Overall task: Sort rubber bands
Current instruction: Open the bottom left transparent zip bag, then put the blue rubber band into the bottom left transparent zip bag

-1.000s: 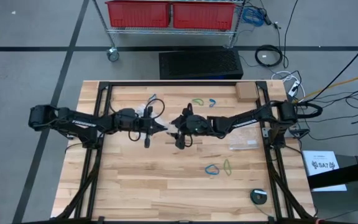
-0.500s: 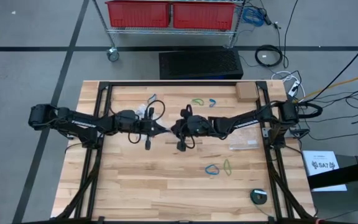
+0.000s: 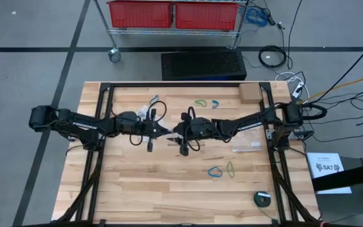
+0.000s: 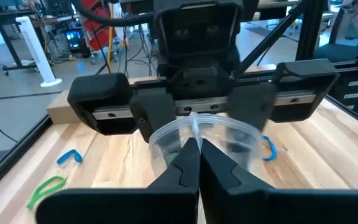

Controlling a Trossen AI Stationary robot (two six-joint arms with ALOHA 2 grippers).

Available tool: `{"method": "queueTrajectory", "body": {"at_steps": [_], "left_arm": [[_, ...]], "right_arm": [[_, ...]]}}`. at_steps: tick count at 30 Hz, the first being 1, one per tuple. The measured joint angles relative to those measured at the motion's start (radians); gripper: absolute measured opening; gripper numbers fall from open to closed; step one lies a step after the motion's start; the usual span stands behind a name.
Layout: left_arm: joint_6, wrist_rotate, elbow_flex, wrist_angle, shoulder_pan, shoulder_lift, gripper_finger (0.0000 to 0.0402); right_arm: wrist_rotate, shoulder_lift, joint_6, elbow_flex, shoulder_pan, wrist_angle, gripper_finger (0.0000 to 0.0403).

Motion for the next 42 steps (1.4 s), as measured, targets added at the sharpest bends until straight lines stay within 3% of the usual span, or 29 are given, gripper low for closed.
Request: {"method": "queueTrajectory", "body": {"at_steps": [5,9,23,34,38,42], "left_arm": [[-0.015,0.0,0.0,-0.007,0.0,0.0,0.0001],[-0.015,0.0,0.0,-0.013,0.0,0.0,0.0001],[-0.007,0.0,0.0,-0.025,0.0,0.0,0.0001],[-0.005,0.0,0.0,-0.042,0.003,0.0,0.0001],[-0.005,0.0,0.0,-0.044,0.003,0.0,0.0001],[-0.006,0.0,0.0,-0.044,0.003,0.0,0.0001]], "right_arm": [[-0.004,0.0,0.045,0.0,0.003,-0.004,0.0216],[-0.028,-0.008,0.079,0.0,0.003,-0.055,0.0249],[-0.03,-0.162,0.043,0.0,0.002,-0.284,0.0254],[0.041,-0.336,-0.031,0.0,-0.024,-0.449,0.0254],[0.149,-0.353,-0.073,0.0,-0.065,-0.574,0.0254],[0.215,-0.344,-0.076,0.0,-0.184,-0.739,0.0254]]}}
